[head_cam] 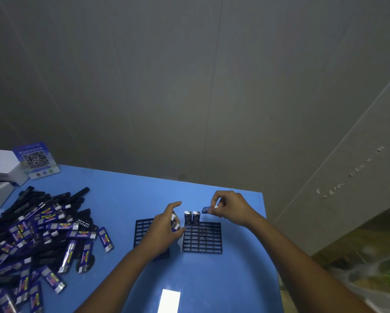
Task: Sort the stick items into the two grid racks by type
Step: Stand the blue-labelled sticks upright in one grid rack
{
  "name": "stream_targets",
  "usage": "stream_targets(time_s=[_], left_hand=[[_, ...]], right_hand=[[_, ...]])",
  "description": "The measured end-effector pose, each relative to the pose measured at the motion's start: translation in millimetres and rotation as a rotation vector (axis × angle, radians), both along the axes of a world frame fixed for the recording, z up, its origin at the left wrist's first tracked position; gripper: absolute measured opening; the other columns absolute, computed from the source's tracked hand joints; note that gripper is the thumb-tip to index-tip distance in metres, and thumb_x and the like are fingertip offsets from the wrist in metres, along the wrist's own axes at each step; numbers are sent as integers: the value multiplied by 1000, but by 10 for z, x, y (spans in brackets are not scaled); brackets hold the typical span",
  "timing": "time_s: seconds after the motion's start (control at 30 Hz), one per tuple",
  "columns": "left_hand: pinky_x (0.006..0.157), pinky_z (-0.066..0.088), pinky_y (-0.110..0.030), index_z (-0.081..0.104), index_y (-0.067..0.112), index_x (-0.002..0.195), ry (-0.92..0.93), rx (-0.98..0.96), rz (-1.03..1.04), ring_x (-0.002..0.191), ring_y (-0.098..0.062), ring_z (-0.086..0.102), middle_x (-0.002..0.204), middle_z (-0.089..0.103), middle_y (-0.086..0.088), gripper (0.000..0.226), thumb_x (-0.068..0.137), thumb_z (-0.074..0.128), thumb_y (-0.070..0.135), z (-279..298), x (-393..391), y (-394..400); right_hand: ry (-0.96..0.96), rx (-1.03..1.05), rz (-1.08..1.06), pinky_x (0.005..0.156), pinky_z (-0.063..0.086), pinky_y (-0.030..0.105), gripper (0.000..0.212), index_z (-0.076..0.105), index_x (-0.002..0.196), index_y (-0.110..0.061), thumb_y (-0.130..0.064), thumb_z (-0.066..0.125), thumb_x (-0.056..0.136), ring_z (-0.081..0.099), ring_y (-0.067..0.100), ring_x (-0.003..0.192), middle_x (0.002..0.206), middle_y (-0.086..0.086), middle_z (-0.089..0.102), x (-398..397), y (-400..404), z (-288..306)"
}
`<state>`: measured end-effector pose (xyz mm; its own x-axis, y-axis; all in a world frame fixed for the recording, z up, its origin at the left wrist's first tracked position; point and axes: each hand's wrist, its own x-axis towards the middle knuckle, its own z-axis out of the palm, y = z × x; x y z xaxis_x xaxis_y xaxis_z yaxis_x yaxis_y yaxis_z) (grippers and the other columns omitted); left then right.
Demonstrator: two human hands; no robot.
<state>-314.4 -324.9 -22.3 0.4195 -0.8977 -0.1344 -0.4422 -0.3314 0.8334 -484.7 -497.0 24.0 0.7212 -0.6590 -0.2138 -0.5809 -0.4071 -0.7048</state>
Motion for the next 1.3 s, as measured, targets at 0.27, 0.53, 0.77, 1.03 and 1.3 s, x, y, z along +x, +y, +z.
stream_targets(time_s=[0.27,0.53,0.77,1.03,1.3], left_hand=[[81,50,-12,36,33,143,5,14,15,88,-16,64,94,63,1,76,81,78,17,-65,42,-11],[76,49,-9,36,32,143,17,9,15,85,-14,64,91,63,1,75,82,77,16,-110,91,-10],[82,51,-13,35,34,143,23,21,22,91,-17,64,96,63,1,76,82,77,18,-152,106,-27],[75,48,-8,36,35,141,24,10,31,86,-13,64,90,63,3,75,82,77,18,-137,114,-10],[85,51,-17,36,35,142,28,13,36,90,-17,64,95,63,1,75,82,78,19,-140,99,-3]], right_hand=[[186,-266,113,56,38,22,10,61,91,-20,-13,67,88,59,19,78,82,-2,62,119,-15,-146],[234,-334,170,60,34,18,10,67,94,-16,-8,65,88,53,13,80,87,-6,57,221,-26,-224],[237,-334,212,70,40,21,13,70,97,-15,-8,66,87,54,12,81,96,0,67,301,-6,-222],[243,-335,208,67,40,20,11,71,95,-16,-9,68,87,58,13,82,94,0,68,358,16,-255],[276,-348,206,69,41,24,8,71,93,-12,-7,67,88,59,18,84,97,5,67,301,-30,-262]])
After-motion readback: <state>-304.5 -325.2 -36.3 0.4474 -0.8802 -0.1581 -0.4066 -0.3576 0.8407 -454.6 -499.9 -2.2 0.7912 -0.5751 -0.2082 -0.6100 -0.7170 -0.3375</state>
